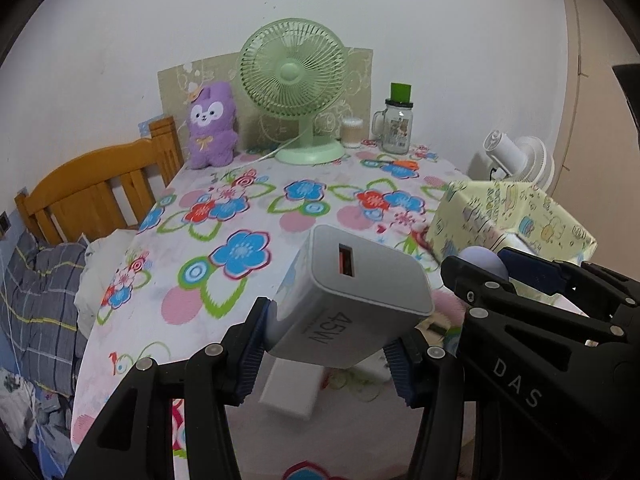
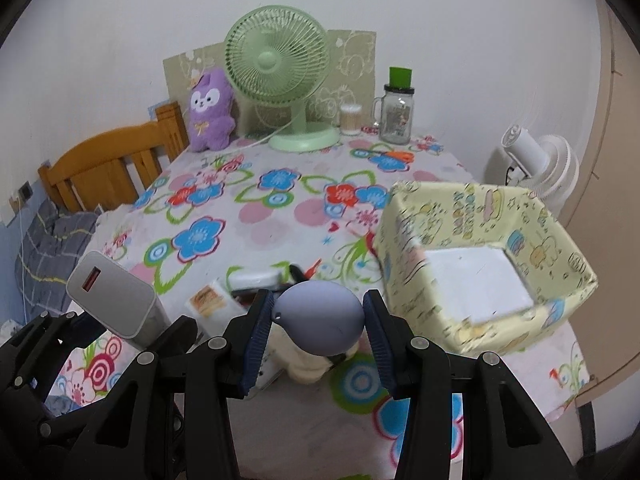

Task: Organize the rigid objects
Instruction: 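Carry the charger with the left gripper while the right carries the ball over the yellow box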

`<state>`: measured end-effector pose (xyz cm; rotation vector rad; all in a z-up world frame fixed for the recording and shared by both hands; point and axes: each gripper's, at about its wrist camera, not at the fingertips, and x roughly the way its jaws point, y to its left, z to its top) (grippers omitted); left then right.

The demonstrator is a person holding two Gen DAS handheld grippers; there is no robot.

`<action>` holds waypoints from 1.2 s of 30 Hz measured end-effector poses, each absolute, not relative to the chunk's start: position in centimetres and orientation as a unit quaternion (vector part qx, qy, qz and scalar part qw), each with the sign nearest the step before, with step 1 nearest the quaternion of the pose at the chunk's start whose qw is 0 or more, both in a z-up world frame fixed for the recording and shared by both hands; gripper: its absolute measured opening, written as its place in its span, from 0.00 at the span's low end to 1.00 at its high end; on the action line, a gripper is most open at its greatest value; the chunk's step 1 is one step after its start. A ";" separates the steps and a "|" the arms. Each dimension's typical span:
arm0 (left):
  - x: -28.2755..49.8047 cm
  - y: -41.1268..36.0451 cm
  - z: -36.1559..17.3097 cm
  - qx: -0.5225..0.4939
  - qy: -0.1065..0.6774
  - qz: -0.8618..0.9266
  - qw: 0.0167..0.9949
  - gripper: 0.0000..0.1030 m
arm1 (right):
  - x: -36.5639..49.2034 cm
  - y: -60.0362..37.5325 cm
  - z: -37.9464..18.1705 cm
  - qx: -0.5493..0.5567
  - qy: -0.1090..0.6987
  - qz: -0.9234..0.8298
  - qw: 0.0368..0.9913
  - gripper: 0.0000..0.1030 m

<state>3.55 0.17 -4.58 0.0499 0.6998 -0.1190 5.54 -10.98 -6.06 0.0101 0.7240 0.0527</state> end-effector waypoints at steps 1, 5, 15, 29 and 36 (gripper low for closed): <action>3.7 -0.2 -4.4 0.025 0.342 -0.059 0.938 0.54 | 5.6 -11.3 -5.9 0.006 0.352 0.025 0.936 0.48; 4.3 -1.9 -3.6 0.028 0.336 -0.066 0.939 0.54 | 5.9 -13.0 -5.0 0.008 0.344 0.022 0.939 0.48; 5.9 -6.3 -3.0 0.027 0.329 -0.086 0.940 0.54 | 6.7 -17.7 -3.9 0.014 0.330 0.005 0.944 0.48; 6.9 -10.8 -1.5 0.048 0.319 -0.109 0.940 0.54 | 7.5 -20.6 -2.3 0.027 0.321 0.039 0.946 0.48; 7.0 -11.5 -0.6 0.050 0.310 -0.114 0.943 0.54 | 7.2 -21.2 -1.2 0.030 0.311 0.038 0.949 0.48</action>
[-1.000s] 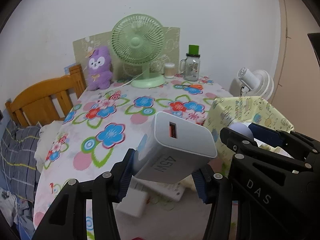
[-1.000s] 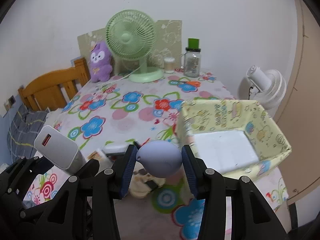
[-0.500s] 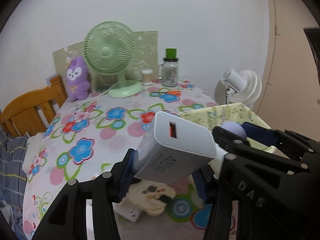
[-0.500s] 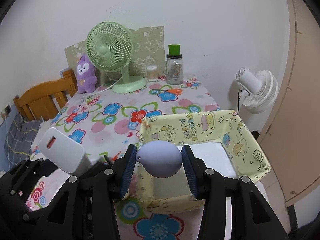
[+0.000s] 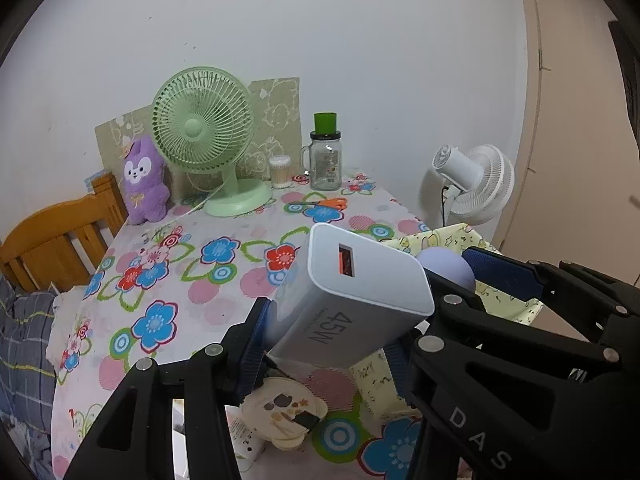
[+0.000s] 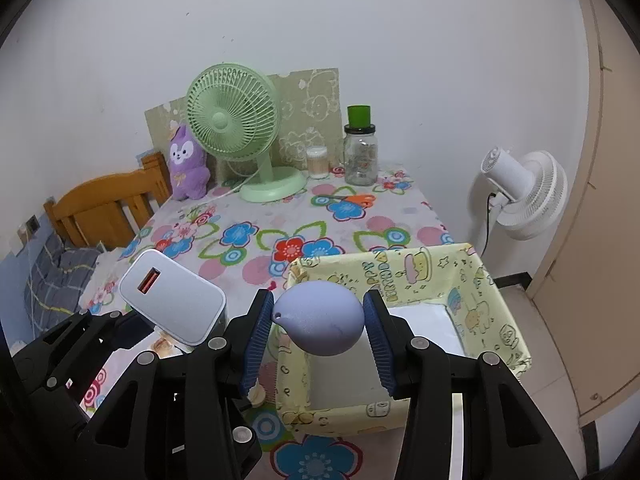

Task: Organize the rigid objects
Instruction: 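Carry the charger with the left gripper while the right carries the ball over the yellow box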

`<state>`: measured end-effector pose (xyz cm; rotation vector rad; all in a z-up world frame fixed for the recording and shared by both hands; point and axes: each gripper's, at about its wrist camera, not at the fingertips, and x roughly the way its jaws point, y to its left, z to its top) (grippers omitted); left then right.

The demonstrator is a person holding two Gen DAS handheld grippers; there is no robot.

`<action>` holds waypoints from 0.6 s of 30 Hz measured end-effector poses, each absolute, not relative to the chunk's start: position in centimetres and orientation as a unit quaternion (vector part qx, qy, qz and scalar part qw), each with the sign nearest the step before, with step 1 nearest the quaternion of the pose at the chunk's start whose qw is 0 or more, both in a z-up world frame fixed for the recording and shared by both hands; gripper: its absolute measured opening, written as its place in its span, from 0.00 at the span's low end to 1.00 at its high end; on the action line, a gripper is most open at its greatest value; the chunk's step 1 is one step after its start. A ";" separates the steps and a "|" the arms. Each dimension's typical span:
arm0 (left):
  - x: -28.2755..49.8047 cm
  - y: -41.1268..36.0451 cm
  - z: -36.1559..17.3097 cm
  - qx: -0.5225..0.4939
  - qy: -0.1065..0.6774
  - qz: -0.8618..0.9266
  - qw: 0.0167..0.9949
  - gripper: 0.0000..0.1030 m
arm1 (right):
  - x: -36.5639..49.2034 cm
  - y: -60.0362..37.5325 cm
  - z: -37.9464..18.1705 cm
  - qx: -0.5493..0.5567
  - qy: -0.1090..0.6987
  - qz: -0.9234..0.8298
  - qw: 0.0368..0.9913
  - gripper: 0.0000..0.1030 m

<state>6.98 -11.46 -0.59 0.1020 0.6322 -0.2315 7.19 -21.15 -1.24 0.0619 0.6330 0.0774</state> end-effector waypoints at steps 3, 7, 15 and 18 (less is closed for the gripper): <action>7.1 -11.9 -0.5 0.051 0.310 -0.122 0.942 0.54 | 7.1 -21.6 -1.0 0.032 0.309 0.031 0.950 0.48; 7.4 -12.5 -0.7 0.054 0.313 -0.133 0.939 0.54 | 7.1 -22.3 -1.1 0.038 0.312 0.020 0.949 0.48; 8.2 -14.3 -1.1 0.060 0.322 -0.154 0.932 0.54 | 7.5 -24.0 -1.7 0.049 0.319 -0.001 0.946 0.48; 8.5 -14.9 -1.4 0.063 0.325 -0.161 0.930 0.54 | 7.8 -24.7 -2.0 0.054 0.324 -0.010 0.945 0.48</action>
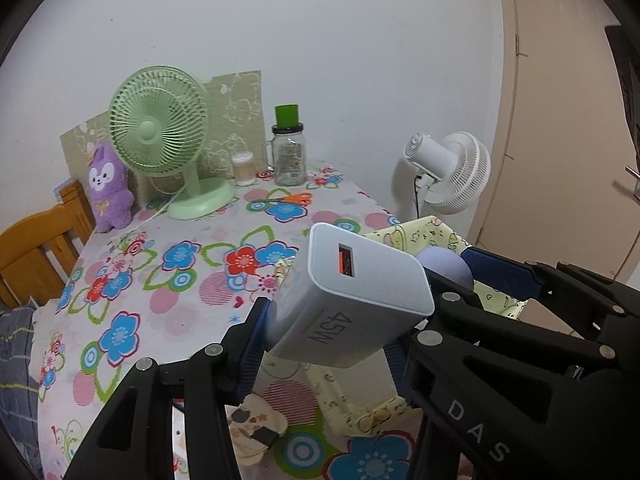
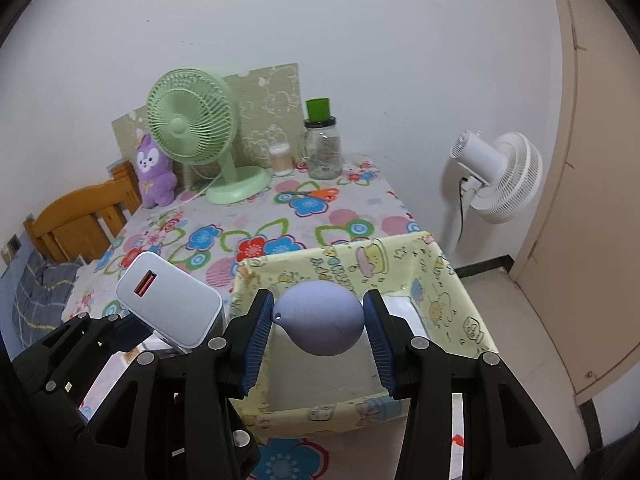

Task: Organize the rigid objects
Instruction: 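Carry the charger with the left gripper while the right carries the ball over the yellow box, then open the left gripper over the box while the right gripper releases the ball inside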

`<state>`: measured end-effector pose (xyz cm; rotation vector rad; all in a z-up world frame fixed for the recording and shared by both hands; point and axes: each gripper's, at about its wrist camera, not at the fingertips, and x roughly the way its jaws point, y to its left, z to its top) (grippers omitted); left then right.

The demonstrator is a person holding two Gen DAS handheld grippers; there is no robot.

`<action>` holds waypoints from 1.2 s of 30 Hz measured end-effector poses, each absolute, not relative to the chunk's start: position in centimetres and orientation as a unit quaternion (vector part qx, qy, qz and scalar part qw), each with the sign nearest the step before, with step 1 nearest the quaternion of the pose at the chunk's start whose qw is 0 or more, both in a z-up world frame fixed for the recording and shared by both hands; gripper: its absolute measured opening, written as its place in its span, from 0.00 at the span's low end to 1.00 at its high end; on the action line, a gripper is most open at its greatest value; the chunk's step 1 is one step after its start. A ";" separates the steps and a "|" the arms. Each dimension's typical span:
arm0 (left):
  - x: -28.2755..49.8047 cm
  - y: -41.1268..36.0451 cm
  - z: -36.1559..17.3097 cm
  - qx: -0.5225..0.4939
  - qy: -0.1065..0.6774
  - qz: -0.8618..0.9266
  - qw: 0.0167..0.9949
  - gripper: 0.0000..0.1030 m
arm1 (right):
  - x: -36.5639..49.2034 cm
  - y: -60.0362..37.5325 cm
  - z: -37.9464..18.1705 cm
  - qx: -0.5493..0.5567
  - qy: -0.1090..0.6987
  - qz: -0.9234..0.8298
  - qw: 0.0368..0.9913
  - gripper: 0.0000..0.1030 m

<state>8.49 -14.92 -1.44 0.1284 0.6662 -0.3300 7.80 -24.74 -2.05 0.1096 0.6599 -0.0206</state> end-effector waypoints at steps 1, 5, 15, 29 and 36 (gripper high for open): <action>8.6 -15.2 -1.5 0.064 0.326 -0.164 0.929 0.54 | 7.9 -25.0 -2.2 0.055 0.325 -0.014 0.944 0.48; 9.1 -15.9 -1.8 0.067 0.329 -0.174 0.926 0.54 | 8.2 -26.0 -2.6 0.062 0.330 -0.027 0.942 0.48; 10.6 -17.8 -3.1 0.078 0.345 -0.195 0.915 0.54 | 9.2 -27.7 -3.8 0.071 0.346 -0.047 0.934 0.48; 12.8 -19.7 -5.3 0.087 0.389 -0.213 0.892 0.54 | 11.2 -29.8 -6.0 0.084 0.382 -0.071 0.918 0.48; 13.3 -20.3 -6.1 0.088 0.406 -0.213 0.884 0.59 | 11.9 -30.4 -7.0 0.094 0.399 -0.077 0.909 0.48</action>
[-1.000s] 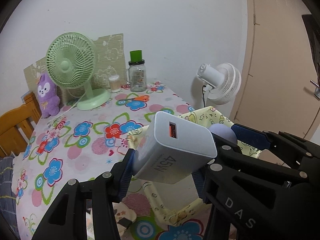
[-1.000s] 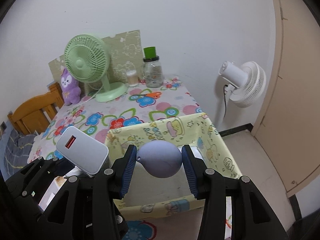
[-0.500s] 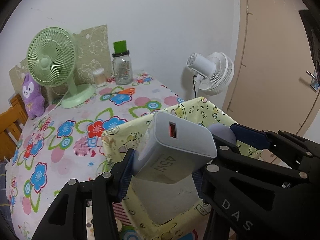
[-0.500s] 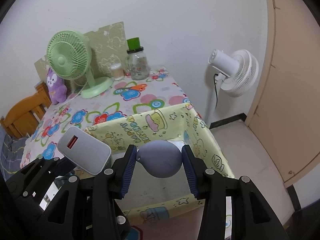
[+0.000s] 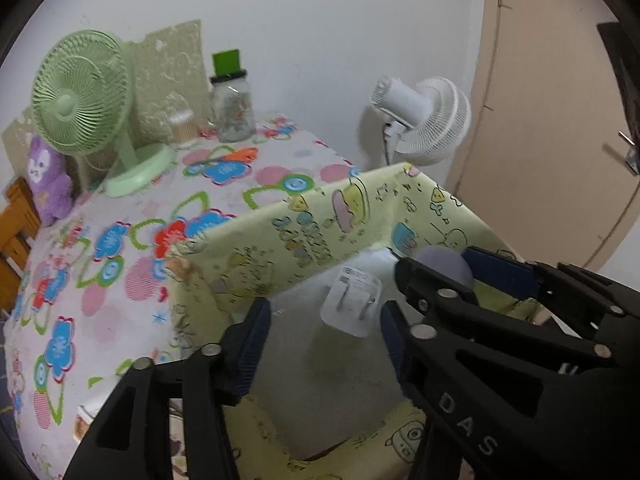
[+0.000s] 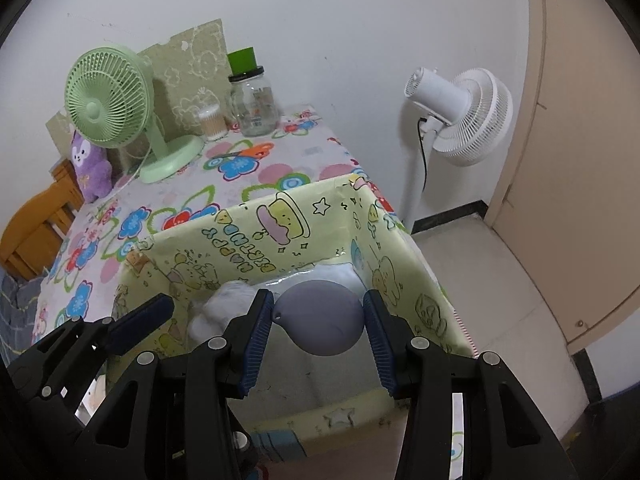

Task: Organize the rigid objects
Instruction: 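Open the left gripper over the box while the right gripper releases the ball inside, then withdraw both grippers from the yellow box back toward the table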

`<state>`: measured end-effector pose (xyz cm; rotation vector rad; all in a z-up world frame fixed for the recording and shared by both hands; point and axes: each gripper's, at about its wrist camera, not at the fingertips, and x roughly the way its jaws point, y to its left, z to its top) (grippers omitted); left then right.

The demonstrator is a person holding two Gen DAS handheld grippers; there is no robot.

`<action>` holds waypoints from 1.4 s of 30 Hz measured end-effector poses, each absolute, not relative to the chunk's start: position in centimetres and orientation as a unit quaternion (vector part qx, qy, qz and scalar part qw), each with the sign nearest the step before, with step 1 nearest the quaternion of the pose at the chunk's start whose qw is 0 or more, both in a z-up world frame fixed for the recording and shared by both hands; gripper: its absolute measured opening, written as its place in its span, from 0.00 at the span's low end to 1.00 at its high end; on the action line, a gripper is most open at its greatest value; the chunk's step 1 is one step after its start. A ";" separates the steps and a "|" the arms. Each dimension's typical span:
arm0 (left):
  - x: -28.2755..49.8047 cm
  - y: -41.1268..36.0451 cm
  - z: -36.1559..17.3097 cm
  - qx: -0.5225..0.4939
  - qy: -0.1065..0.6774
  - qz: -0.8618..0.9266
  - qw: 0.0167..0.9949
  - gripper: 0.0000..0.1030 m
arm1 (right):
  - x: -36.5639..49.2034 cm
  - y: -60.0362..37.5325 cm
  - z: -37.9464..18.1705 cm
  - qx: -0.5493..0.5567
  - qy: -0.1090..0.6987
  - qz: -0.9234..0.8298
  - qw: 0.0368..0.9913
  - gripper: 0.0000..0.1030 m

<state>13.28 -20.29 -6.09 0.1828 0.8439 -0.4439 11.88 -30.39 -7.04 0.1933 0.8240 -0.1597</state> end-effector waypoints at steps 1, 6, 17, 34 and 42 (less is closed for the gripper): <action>13.2 -20.4 -6.1 0.091 0.404 -0.210 0.886 0.60 | 12.0 -30.5 -7.2 0.095 0.402 -0.078 0.907 0.48; 13.2 -20.3 -6.2 0.091 0.409 -0.209 0.884 0.72 | 12.2 -30.6 -7.4 0.101 0.407 -0.079 0.905 0.48; 12.6 -19.5 -5.5 0.090 0.402 -0.203 0.888 0.82 | 11.5 -30.8 -7.1 0.104 0.404 -0.100 0.903 0.62; 9.7 -15.3 -3.4 0.070 0.374 -0.181 0.907 0.96 | 8.6 -28.1 -4.8 0.081 0.377 -0.107 0.916 0.79; 8.2 -12.9 -3.0 0.065 0.362 -0.165 0.915 1.00 | 7.1 -25.5 -4.0 0.060 0.361 -0.083 0.927 0.82</action>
